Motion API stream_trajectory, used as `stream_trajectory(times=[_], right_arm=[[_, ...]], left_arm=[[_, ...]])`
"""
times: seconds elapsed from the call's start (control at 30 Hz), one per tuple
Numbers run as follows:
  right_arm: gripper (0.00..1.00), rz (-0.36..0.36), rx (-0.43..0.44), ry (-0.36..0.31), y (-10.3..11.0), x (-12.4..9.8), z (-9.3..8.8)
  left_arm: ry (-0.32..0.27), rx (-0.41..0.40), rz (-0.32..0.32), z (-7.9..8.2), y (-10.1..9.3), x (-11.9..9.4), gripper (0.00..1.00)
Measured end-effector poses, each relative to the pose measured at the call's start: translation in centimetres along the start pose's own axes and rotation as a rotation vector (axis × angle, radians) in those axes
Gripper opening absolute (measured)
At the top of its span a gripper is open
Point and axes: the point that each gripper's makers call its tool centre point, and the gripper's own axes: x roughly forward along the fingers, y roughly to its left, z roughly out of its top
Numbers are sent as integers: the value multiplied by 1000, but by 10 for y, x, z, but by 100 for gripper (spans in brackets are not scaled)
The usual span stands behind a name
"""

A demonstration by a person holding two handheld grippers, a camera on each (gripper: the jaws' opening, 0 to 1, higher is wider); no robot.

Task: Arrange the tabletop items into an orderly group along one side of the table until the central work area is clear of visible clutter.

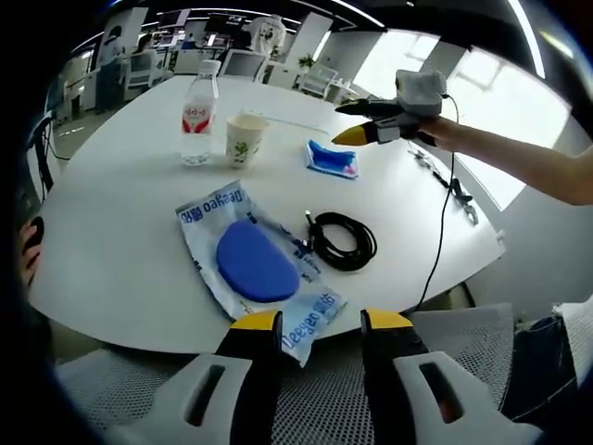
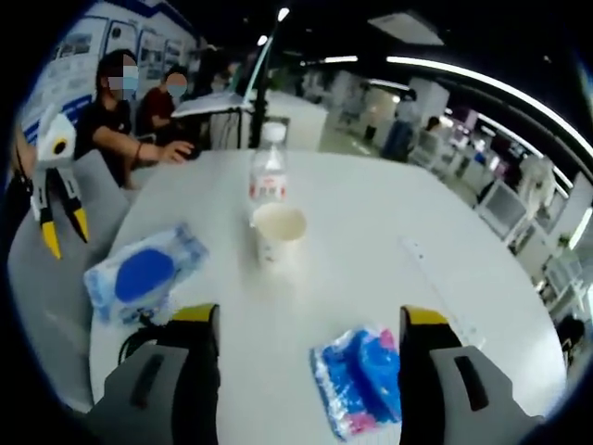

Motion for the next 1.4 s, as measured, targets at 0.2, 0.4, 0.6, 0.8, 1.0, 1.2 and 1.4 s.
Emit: stream_trajectory(times=[0.2,0.4,0.6,0.8,1.0,1.2,1.4], right_arm=[[74,-29,43,12,-10,-1,-14],[74,-47,69,19,-15,-2,-22],[73,-56,95,23,-17,-2,-27],[73,-51,100,24,-17,0,-29],[73,-53,120,28,-20,3,-34],[72,-63,162,26,-24,6,-42],[71,-77,238,17,-29,10,-49]], left_arm=[[1,1,-1,0,0,0,33],[5,3,-1,-1,0,0,33],[7,2,-1,-1,-1,0,32],[5,0,1,0,-1,0,32],[9,-1,-1,-1,-1,0,32],[16,7,0,-3,-2,0,31],[27,22,-1,-5,-4,2,31]])
